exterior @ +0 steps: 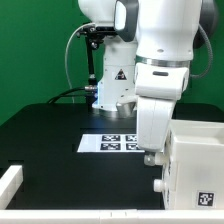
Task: Assemble drawer
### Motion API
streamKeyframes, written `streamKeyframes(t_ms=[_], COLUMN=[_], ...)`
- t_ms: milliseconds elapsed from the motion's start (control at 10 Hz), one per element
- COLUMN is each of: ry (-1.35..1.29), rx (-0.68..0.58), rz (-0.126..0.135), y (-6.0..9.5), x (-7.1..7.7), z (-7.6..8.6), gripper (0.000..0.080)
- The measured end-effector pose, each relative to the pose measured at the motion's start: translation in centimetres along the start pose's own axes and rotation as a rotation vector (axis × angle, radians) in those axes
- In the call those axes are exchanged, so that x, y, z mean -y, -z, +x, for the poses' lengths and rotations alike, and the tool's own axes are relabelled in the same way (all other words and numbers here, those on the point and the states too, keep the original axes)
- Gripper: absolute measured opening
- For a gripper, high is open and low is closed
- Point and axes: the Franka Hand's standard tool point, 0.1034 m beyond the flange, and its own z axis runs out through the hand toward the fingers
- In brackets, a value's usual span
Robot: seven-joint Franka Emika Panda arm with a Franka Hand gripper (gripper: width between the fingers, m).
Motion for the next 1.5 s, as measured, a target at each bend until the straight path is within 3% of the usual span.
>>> streamKeyframes(t_ms=[500,700,1100,1300,1500], ry=[0.010,0.001,-0.022,-0.019,-0.001], rx=[0.018,0.017,0.010,0.011,0.013], rz=[0.005,0.004,0.010,0.010,0.011], y=[1.5,1.6,0.6,0.6,0.7], x=[-2.0,-2.1,-1.1,-1.2,-1.6], z=[-2.7,-2.1,0.5,0.4,-1.0], gripper=[0.0649,0.0649,0.0649,0.0649,0.0649])
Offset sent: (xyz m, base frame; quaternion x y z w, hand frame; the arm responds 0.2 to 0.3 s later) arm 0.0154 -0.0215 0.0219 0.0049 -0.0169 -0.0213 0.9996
